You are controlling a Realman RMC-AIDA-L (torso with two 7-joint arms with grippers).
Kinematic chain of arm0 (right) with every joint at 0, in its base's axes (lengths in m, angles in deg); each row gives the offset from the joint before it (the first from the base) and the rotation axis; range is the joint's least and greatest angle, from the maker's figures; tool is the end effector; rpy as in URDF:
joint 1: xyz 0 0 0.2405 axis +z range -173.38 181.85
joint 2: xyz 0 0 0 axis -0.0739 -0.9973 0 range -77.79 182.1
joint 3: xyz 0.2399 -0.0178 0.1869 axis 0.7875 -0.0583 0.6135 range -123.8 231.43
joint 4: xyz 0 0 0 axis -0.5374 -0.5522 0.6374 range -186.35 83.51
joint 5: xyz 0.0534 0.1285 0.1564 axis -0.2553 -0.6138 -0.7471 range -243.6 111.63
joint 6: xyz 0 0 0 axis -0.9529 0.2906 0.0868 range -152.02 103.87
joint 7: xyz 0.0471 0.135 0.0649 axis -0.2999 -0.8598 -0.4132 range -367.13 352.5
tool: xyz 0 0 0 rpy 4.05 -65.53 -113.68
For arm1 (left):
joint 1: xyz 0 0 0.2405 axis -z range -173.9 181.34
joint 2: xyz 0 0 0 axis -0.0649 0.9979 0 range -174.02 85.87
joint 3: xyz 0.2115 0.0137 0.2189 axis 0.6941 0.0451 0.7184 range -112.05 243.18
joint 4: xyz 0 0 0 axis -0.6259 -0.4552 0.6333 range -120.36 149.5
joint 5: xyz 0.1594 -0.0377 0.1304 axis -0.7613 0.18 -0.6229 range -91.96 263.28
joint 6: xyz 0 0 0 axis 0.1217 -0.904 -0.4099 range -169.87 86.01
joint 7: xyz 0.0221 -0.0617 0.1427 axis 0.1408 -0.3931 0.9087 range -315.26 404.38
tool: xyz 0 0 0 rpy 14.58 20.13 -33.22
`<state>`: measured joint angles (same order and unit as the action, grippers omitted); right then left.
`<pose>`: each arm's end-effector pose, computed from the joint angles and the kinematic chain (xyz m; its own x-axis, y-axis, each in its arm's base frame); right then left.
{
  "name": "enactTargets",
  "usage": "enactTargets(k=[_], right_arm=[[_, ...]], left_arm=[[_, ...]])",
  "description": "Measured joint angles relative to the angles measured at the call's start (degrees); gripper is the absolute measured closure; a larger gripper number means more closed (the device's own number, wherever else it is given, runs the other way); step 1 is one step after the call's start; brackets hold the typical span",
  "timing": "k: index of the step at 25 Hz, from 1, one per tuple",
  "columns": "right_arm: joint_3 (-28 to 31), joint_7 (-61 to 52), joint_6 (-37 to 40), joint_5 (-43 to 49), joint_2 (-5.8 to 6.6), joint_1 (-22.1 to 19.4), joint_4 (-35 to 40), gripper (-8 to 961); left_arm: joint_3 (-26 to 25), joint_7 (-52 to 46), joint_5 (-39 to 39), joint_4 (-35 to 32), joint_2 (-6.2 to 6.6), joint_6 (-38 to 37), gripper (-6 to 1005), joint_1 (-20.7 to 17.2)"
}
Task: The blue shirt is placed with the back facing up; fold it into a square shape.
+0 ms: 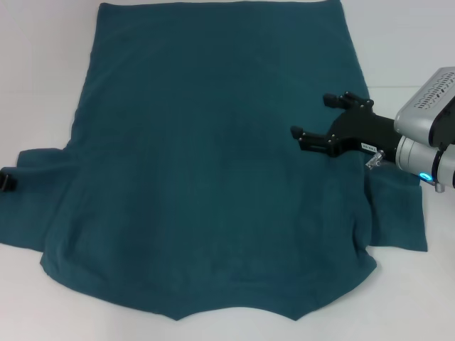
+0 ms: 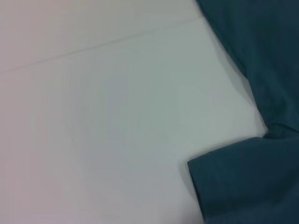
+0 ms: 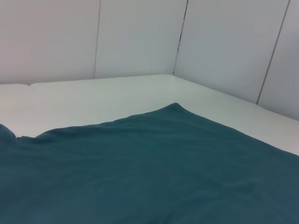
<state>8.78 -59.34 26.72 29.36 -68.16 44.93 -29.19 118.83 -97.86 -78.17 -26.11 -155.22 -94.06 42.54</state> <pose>0.2803 0.4531 -0.0687 0.9091 -0.1259 -0.3971 -0.3673 -0.6919 -0.6216 -0.3892 0.4517 0.0540 0.5250 0.8397 0.1391 0.5789 -0.2324 -0.7816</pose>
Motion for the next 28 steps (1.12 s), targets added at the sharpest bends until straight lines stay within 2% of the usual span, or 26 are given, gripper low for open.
enactTargets(k=[1,6,11,17,23,28], right_arm=[[0.0,0.0,0.0,0.0,0.00,0.0,0.0,10],[0.0,0.0,-0.1,0.0,0.00,0.0,0.0,10],[0.1,0.0,0.0,0.0,0.00,0.0,-0.1,10],[0.0,0.0,0.0,0.0,0.00,0.0,-0.1,10],[-0.1,-0.1,0.0,0.0,0.00,-0.1,-0.2,10],[-0.1,-0.2,0.0,0.0,0.00,-0.2,-0.2,11]], left_arm=[[0.0,0.0,0.0,0.0,0.00,0.0,534,0.0],[0.0,0.0,0.0,0.0,-0.08,0.4,644,-0.2],[-0.2,-0.1,0.0,0.1,-0.13,0.7,848,-0.2],[0.1,0.0,0.0,-0.2,-0.16,0.5,961,-0.2],[0.2,0.0,0.0,-0.9,-0.25,-0.2,958,-0.2],[0.2,-0.1,0.0,-4.6,-0.87,-1.9,955,-0.7]])
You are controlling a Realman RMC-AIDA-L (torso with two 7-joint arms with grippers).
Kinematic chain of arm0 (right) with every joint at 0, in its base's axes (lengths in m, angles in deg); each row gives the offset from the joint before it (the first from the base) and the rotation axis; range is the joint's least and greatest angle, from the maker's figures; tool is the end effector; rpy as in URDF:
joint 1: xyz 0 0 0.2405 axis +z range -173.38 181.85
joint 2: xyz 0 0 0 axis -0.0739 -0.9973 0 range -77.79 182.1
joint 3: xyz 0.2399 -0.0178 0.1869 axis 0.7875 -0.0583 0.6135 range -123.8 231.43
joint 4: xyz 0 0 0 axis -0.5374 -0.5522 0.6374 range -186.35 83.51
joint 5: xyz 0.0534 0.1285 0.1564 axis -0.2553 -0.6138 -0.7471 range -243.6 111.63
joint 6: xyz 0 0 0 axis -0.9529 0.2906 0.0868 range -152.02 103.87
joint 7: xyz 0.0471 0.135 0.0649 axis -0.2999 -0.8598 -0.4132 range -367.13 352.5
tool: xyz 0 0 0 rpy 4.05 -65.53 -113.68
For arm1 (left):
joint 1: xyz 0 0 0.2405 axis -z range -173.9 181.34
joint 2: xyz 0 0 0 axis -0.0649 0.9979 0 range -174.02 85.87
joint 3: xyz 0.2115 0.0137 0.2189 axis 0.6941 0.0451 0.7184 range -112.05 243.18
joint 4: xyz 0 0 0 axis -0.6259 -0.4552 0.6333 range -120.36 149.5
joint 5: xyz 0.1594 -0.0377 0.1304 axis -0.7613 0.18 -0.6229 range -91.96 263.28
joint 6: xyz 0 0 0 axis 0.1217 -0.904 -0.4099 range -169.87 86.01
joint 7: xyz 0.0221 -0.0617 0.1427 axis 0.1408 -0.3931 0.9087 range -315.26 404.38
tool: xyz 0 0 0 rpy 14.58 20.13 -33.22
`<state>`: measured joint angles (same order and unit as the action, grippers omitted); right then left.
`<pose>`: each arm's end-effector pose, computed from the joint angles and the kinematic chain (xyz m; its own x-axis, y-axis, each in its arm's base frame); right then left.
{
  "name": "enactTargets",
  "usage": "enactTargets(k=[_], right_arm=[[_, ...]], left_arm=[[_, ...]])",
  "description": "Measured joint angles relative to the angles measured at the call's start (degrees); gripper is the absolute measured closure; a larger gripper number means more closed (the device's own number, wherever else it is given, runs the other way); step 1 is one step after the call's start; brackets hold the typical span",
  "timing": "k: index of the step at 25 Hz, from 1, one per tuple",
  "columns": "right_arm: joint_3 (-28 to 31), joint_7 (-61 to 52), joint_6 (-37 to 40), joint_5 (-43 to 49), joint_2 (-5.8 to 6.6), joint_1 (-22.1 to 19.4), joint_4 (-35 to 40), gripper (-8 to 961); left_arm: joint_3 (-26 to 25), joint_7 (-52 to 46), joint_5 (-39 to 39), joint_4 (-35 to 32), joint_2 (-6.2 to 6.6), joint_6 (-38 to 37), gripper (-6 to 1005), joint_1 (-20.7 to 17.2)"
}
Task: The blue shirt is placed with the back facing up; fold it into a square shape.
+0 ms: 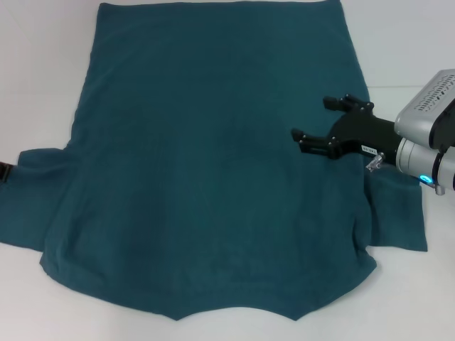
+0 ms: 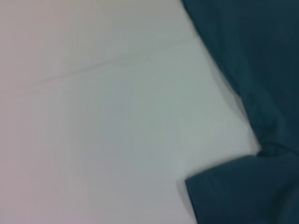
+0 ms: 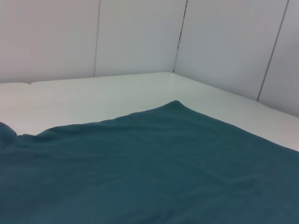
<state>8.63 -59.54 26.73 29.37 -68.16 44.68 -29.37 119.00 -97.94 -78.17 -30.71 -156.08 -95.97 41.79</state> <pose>0.2825 0.4511 -0.0698 0.9074 -0.1343 -0.3982 -0.3734 -0.6923 -0.6175 -0.3782 0.4539 0.0589 0.5495 0.8223 0.1480 0.5709 -0.2402 -0.7851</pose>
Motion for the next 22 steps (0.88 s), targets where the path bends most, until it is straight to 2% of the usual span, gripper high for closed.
enactTargets(k=[5,12,17,22], right_arm=[[0.1,0.1,0.1,0.0,0.00,-0.4,0.0,11],[0.1,0.2,0.2,0.0,0.00,-0.6,0.0,11],[0.0,0.2,0.2,-0.5,0.00,-0.9,-0.1,11],[0.0,0.2,0.7,-0.7,0.00,-1.0,-0.2,11]], left_arm=[[-0.2,-0.4,0.0,-7.1,-1.13,-5.0,952,-0.9],[0.0,-0.4,0.0,-10.3,-2.12,-7.9,949,-0.8],[0.2,-0.2,0.0,-9.7,-2.10,-6.2,947,-1.4],[0.5,-0.2,0.0,-6.6,-0.61,-6.0,944,-1.4]])
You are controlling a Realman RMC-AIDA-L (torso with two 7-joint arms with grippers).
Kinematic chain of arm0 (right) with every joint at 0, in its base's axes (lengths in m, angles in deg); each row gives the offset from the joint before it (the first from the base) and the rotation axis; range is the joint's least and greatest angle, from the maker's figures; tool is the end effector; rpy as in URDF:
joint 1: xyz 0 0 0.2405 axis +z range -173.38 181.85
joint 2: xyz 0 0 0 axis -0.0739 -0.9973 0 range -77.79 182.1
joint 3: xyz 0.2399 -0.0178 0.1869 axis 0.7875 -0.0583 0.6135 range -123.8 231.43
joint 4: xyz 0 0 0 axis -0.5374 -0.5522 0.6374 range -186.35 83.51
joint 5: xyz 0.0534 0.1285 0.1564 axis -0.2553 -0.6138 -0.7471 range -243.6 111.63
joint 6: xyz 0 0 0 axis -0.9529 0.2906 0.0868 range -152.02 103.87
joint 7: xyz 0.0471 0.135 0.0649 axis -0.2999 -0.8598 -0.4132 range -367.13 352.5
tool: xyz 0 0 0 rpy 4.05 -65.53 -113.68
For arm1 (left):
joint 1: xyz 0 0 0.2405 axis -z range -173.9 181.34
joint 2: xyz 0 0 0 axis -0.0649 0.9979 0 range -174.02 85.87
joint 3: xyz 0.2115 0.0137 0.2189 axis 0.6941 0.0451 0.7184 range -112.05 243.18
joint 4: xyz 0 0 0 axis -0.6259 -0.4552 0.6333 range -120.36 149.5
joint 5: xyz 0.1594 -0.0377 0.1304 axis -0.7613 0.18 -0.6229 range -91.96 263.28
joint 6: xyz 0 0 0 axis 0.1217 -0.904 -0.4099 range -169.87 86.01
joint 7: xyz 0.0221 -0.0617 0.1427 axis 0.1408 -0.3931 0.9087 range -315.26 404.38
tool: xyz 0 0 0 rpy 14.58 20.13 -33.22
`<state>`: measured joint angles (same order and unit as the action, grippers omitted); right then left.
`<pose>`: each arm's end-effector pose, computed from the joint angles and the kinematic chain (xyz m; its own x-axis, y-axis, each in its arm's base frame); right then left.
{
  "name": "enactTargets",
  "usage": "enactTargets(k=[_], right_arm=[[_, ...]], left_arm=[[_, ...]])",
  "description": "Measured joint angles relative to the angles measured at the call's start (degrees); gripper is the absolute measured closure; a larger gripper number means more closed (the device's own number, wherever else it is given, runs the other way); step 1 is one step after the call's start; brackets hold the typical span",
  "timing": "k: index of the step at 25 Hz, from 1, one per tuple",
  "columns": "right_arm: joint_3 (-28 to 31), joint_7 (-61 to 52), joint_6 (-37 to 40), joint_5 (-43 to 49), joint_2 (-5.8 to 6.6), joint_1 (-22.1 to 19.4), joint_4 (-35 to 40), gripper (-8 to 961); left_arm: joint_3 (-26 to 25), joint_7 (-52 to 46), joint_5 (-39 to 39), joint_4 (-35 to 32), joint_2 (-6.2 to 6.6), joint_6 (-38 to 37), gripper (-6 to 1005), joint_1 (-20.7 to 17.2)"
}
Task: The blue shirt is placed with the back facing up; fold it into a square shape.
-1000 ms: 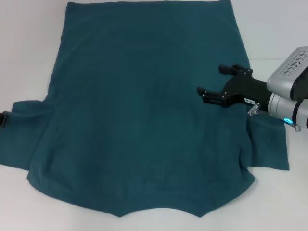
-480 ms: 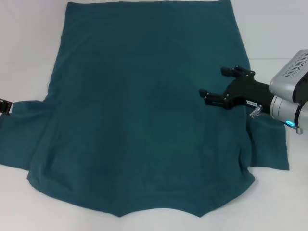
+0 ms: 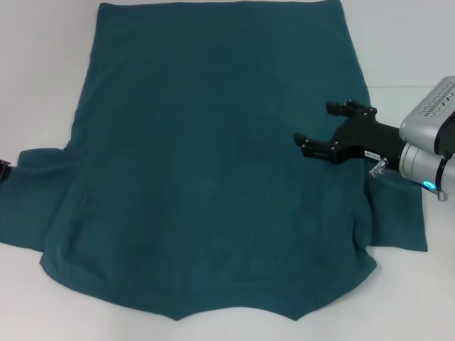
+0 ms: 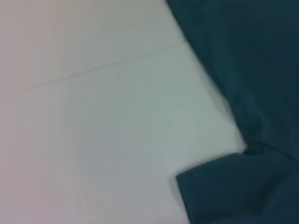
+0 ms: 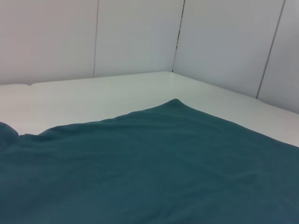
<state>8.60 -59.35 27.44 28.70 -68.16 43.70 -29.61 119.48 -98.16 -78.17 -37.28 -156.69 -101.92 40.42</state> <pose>0.2883 0.4454 -0.0703 0.8999 -0.1455 -0.4111 -0.3903 -0.6894 -0.6103 -0.3665 0.4478 0.0664 0.5545 0.8218 0.1312 0.5724 -0.2621 -0.7769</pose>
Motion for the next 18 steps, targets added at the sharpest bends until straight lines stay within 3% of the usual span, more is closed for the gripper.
enactTargets(k=[2,8,14,16,18], right_arm=[[0.0,0.0,-0.1,0.0,0.00,0.2,0.0,11],[0.0,1.8,-0.4,0.0,0.02,2.0,0.4,11],[-0.1,2.2,-0.5,0.2,0.16,4.2,0.9,11],[-0.7,2.2,-0.5,0.3,0.17,4.7,0.9,11],[-1.6,2.1,-0.5,0.2,0.17,4.8,0.9,11]], left_arm=[[0.1,-1.2,0.0,1.0,0.63,0.1,943,0.2],[-1.3,-2.7,0.0,3.1,1.46,1.3,793,0.5],[-4.6,-4.2,0.0,7.9,3.30,0.3,476,3.1],[-5.2,-4.2,0.1,9.0,3.56,0.3,315,3.7],[-5.2,-4.2,0.1,9.3,3.62,0.5,237,3.8]])
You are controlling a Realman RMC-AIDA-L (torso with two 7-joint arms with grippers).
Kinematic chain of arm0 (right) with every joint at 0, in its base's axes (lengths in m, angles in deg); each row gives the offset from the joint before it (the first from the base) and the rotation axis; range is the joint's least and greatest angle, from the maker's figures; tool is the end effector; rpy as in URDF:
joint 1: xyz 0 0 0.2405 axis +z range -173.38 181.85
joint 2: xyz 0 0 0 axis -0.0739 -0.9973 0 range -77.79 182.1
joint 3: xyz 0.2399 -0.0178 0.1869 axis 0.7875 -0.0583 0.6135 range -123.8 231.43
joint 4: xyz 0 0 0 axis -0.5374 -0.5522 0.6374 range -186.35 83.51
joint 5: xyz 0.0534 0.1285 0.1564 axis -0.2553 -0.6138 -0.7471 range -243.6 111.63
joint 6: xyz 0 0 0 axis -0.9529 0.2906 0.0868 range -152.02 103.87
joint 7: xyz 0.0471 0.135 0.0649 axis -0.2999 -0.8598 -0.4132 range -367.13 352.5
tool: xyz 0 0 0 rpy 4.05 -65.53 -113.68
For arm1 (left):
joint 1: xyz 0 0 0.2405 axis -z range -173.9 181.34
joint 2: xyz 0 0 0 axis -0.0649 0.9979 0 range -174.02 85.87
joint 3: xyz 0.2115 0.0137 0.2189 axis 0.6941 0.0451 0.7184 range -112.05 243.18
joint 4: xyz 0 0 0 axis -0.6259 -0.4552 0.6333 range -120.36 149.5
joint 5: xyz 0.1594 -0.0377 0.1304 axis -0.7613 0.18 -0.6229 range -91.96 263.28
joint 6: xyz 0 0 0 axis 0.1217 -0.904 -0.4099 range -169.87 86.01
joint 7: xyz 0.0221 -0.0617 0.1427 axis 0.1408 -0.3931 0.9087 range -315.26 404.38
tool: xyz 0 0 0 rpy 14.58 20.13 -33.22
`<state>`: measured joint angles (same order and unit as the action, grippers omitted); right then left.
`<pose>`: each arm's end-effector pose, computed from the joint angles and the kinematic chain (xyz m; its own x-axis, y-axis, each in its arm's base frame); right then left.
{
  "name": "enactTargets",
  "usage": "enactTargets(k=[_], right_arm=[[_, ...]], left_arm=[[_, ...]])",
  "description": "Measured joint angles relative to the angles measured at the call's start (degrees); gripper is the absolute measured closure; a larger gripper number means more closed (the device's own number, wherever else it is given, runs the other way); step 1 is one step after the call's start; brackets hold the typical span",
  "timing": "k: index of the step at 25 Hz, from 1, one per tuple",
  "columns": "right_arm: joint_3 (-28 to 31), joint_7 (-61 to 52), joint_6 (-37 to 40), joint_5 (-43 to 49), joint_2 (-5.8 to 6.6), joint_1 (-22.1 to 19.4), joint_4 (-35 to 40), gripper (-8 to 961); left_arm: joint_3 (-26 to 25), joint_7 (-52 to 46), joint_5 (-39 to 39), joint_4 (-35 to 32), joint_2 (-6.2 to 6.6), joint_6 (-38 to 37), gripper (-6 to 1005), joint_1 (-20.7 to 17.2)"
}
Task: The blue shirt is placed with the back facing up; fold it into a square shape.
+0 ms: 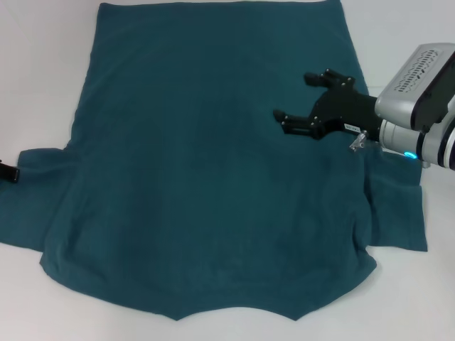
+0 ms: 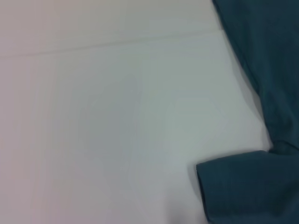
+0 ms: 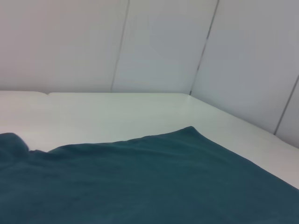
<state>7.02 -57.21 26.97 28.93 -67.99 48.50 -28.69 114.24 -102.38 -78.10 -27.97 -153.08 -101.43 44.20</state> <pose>0.2484 0.4697 -0.0691 0.9326 -0.0253 -0.3601 -0.2642 -0.7275 -0.6332 -0.3799 0.4555 0.0787 0.4309 0.8737 0.2257 0.6656 -0.1388 -0.7333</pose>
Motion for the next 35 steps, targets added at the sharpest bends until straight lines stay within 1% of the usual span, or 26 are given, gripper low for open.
enactTargets(k=[3,14,22,28,35], right_arm=[[-0.7,-0.1,0.0,-0.1,0.00,0.1,0.0,11],[-1.3,-0.4,0.0,-0.2,-0.07,0.0,-0.3,11],[-1.3,-0.6,0.2,-0.2,-0.17,0.0,-0.5,11],[-1.3,-0.7,0.2,-0.2,-0.18,0.0,-0.6,11],[-1.3,-1.3,0.3,-0.2,-0.18,-0.4,-0.6,12]], left_arm=[[-0.4,0.0,0.0,1.5,0.25,0.6,119,0.5],[-0.5,0.0,0.0,5.2,0.54,5.0,62,0.6],[-0.3,0.4,0.0,6.4,0.52,6.4,63,0.5],[0.0,0.4,0.0,6.4,0.15,7.1,66,0.7],[0.2,0.6,0.0,6.4,-0.40,8.5,110,0.9]])
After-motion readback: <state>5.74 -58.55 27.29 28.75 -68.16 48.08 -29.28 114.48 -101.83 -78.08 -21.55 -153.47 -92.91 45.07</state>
